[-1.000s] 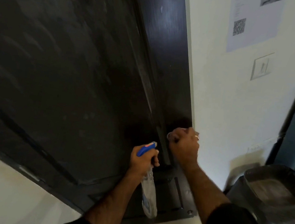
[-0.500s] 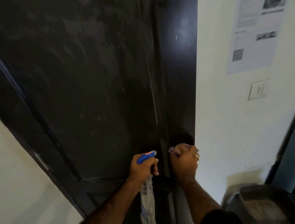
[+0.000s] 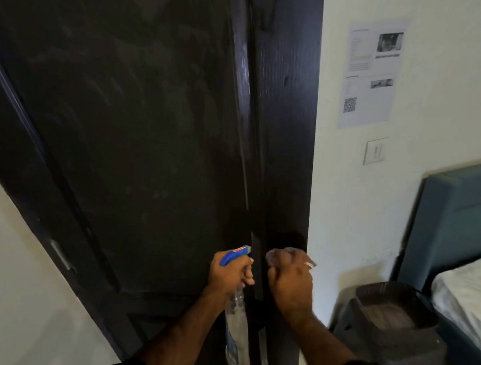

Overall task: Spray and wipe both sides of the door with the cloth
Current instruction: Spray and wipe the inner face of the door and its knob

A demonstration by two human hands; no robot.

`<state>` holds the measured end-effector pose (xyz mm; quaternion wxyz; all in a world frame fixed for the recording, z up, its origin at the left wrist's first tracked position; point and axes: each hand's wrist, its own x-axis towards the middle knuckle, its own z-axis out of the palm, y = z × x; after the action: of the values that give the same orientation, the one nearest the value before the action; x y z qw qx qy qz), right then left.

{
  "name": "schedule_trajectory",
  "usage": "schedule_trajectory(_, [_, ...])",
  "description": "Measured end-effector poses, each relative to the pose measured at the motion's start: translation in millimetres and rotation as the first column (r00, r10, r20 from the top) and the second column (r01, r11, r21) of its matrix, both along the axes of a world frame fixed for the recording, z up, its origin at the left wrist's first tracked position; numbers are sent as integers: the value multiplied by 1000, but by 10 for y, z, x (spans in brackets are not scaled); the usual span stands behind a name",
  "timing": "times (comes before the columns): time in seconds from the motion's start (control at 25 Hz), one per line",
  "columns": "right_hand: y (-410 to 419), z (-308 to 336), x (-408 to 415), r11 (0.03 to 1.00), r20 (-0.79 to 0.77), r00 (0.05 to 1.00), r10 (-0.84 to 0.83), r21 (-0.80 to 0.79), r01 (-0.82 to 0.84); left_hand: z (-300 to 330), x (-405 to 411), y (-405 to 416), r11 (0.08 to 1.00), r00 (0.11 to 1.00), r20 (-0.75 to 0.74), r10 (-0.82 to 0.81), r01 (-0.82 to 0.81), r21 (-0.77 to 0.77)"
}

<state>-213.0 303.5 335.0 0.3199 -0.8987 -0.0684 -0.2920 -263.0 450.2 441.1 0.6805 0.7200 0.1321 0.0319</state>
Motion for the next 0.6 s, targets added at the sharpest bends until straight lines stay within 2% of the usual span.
schedule_trajectory(0.04, [-10,7,-7,940,-22,992,121,-320,-122,-30,-80,43,1000,1000,-15,2,-2,-5])
schedule_trajectory(0.08, [-58,13,9,786,-138,972,192,-572,-236,-67,-162,100,1000,1000,-31,4,-4,-7])
schedule_trajectory(0.12, [-109,38,0,664,-239,948,209,-677,-317,-95,-249,155,1000,999,-40,7,-8,-13])
schedule_trajectory(0.16, [-164,-16,7,668,-258,944,205,-668,-328,-131,-331,210,1000,999,-45,14,-15,-15])
schedule_trajectory(0.2, [-206,-67,-28,813,-200,958,206,-510,-282,-159,-403,265,1000,999,-47,22,-23,-14])
schedule_trajectory(0.24, [-194,-101,-118,970,-113,980,163,-164,-180,-175,-482,326,999,998,-47,34,-34,-14])
schedule_trajectory(0.28, [-149,-113,-164,949,-119,987,109,309,-67,-177,-535,377,999,998,-47,45,-46,-21])
schedule_trajectory(0.32, [-102,-68,-178,657,-231,961,154,750,76,-184,-586,436,998,997,-49,63,-64,-24])
schedule_trajectory(0.36, [-44,29,-177,225,-309,897,315,943,245,-194,-621,482,997,996,-49,75,-76,-22])
schedule_trajectory(0.4, [3,80,-140,-90,-321,838,440,913,397,-204,-640,518,997,996,-45,80,-80,-13])
schedule_trajectory(0.44, [33,107,-115,-233,-317,807,499,847,477,-223,-653,534,997,996,-43,83,-83,-4])
schedule_trajectory(0.48, [53,129,-116,-221,-356,785,508,827,518,-231,-658,533,997,996,-41,83,-83,3])
schedule_trajectory(0.52, [43,140,-110,-82,-422,779,464,855,512,-235,-646,504,996,995,-37,87,-87,5])
schedule_trajectory(0.56, [19,96,-115,182,-492,807,328,871,457,-239,-628,465,996,995,-35,93,-93,10])
schedule_trajectory(0.6, [-18,56,-181,529,-478,866,145,778,340,-238,-606,424,995,994,-32,101,-100,17])
